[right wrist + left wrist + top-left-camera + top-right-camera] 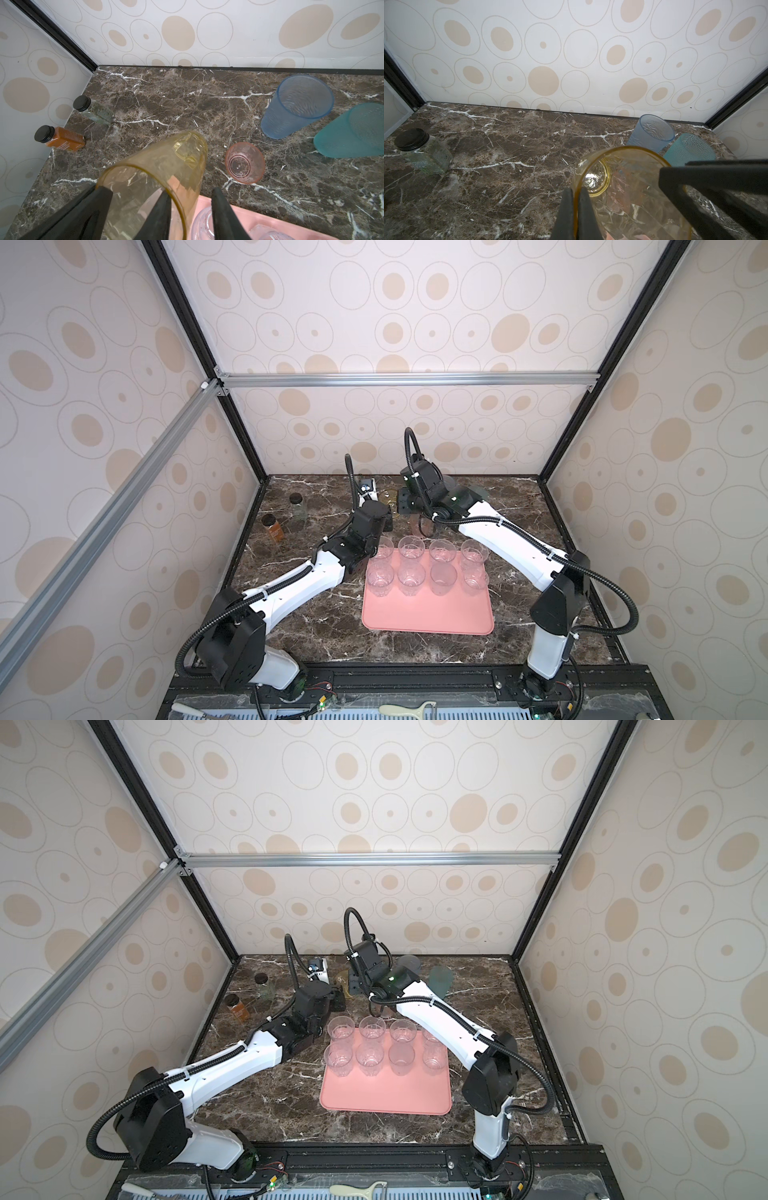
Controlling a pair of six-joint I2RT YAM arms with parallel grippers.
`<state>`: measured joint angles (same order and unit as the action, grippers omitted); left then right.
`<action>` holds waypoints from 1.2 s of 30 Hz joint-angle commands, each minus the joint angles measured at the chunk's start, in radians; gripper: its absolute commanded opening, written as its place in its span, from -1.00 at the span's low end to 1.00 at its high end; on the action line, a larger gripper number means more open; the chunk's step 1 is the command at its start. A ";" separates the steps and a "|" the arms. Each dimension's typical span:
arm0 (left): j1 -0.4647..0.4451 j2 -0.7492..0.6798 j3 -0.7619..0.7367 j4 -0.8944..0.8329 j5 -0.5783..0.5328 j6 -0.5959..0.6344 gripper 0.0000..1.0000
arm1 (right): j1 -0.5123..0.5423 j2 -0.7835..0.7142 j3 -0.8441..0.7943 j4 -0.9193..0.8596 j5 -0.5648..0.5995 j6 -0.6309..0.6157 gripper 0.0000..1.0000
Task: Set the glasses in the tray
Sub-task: 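Grasp the yellow glass with the right gripper and open the left gripper, then carry the yellow glass over the tray corner nearest the robot with the right gripper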
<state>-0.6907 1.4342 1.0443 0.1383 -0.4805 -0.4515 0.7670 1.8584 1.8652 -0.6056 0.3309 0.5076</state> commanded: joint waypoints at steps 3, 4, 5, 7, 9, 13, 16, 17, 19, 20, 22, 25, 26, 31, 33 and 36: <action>-0.021 -0.046 0.062 0.013 -0.024 -0.045 -1.00 | 0.006 0.041 0.039 -0.010 0.068 -0.027 -0.41; -0.022 -0.047 0.062 0.011 -0.024 -0.047 -1.00 | 0.007 0.044 0.042 -0.009 0.076 -0.028 -0.44; -0.023 -0.049 0.062 0.011 -0.022 -0.053 -1.00 | 0.007 0.047 0.044 -0.007 0.083 -0.031 -0.49; -0.027 -0.050 0.062 0.011 -0.018 -0.060 -1.00 | 0.007 0.054 0.055 -0.008 0.092 -0.038 -0.61; -0.029 -0.050 0.065 0.011 -0.014 -0.065 -0.98 | 0.006 0.063 0.070 -0.017 0.102 -0.044 -0.74; -0.034 -0.058 0.075 0.008 0.005 -0.069 -0.74 | 0.007 0.080 0.095 -0.032 0.124 -0.057 -0.92; -0.035 -0.077 0.079 0.008 0.016 -0.069 -0.46 | 0.006 0.084 0.107 -0.033 0.141 -0.069 -0.98; -0.034 -0.083 0.079 0.010 0.019 -0.069 -0.38 | 0.005 0.086 0.114 -0.034 0.144 -0.074 -0.99; -0.035 -0.094 0.084 0.010 0.017 -0.064 -0.27 | 0.005 0.094 0.129 -0.037 0.149 -0.082 -1.00; -0.035 -0.101 0.087 0.009 0.018 -0.062 -0.23 | 0.002 0.097 0.140 -0.041 0.149 -0.084 -1.00; -0.034 -0.112 0.094 0.002 0.017 -0.058 -0.17 | -0.003 0.105 0.155 -0.048 0.149 -0.086 -1.00; -0.034 -0.132 0.102 -0.013 -0.001 -0.044 -0.09 | -0.013 0.110 0.182 -0.065 0.146 -0.091 -1.00; -0.035 -0.141 0.098 -0.014 -0.011 -0.033 -0.06 | -0.017 0.114 0.195 -0.077 0.143 -0.093 -1.00; -0.029 -0.180 0.065 -0.017 -0.110 0.083 0.09 | -0.031 0.145 0.318 -0.206 0.071 -0.116 -1.00; -0.010 -0.193 0.043 -0.018 -0.123 0.136 0.15 | -0.032 0.159 0.385 -0.286 0.043 -0.131 -1.00; 0.040 -0.193 0.045 -0.077 -0.072 0.159 0.19 | -0.037 0.156 0.426 -0.372 -0.012 -0.145 -1.00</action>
<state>-0.6865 1.2537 1.0920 0.1196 -0.5430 -0.3595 0.7322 2.0136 2.2398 -0.8505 0.3763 0.3901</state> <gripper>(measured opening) 0.591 0.081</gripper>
